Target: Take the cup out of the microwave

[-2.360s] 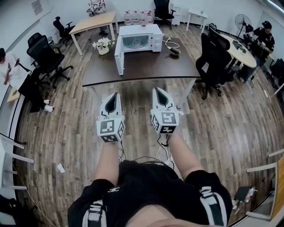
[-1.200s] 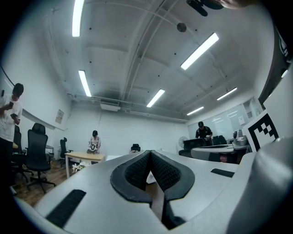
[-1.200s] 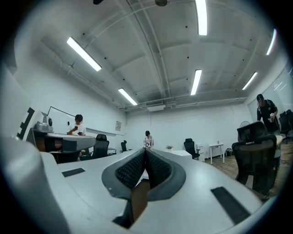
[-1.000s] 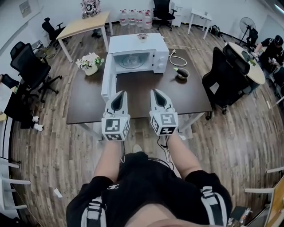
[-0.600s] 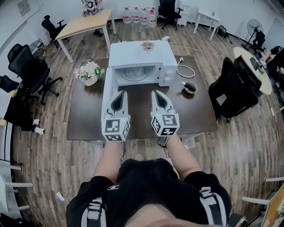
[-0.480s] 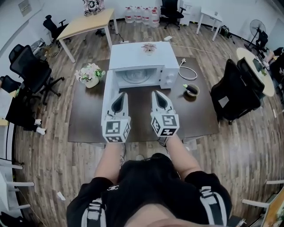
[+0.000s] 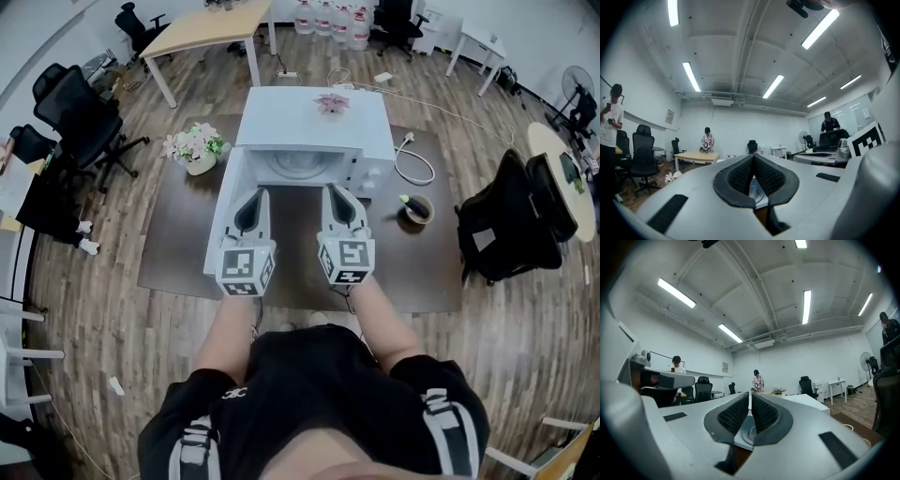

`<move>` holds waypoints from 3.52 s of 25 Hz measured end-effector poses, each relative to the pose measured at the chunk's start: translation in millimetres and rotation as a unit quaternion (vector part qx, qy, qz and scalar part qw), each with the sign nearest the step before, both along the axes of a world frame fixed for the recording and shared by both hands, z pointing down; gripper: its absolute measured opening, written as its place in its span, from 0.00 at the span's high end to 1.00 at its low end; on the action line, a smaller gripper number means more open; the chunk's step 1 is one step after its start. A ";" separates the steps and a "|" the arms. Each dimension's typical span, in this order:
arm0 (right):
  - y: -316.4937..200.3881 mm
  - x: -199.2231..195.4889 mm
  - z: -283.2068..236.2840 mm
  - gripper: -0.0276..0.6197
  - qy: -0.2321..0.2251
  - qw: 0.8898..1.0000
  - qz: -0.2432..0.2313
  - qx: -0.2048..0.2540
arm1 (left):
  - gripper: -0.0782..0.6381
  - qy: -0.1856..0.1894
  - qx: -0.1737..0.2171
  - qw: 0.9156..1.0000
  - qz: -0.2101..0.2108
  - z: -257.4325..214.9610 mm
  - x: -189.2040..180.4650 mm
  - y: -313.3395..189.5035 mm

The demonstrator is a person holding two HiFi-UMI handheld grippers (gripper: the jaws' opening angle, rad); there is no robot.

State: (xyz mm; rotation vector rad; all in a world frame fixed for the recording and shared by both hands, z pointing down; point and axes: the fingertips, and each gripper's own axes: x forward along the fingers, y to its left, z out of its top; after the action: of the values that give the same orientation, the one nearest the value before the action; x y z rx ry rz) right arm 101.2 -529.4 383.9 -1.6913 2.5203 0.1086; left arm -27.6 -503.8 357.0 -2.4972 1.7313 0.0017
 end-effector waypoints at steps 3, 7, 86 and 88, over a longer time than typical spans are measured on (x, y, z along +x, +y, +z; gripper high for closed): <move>-15.5 -8.4 8.3 0.73 0.000 1.000 -0.022 -0.003 | 0.90 -0.001 -0.006 1.000 -0.012 4.4 -2.7 -6.0; -39.7 -20.0 24.4 0.29 -0.002 0.999 -0.033 -0.007 | 0.90 0.000 -0.016 1.000 -0.024 14.7 -8.4 -13.2; -78.8 -24.9 52.8 0.38 0.077 0.992 -0.005 -0.095 | 0.90 0.019 -0.055 0.998 -0.018 49.4 -10.0 -40.6; -68.0 -20.0 41.6 0.38 0.078 0.993 0.001 -0.090 | 0.90 0.015 -0.048 0.999 -0.007 43.1 -4.9 -37.4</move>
State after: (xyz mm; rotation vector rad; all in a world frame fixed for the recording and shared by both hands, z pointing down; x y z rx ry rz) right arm 81.3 -597.5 425.5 -1.8163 2.7160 0.0138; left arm -32.5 -541.2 400.1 -2.5637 1.8027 -0.0458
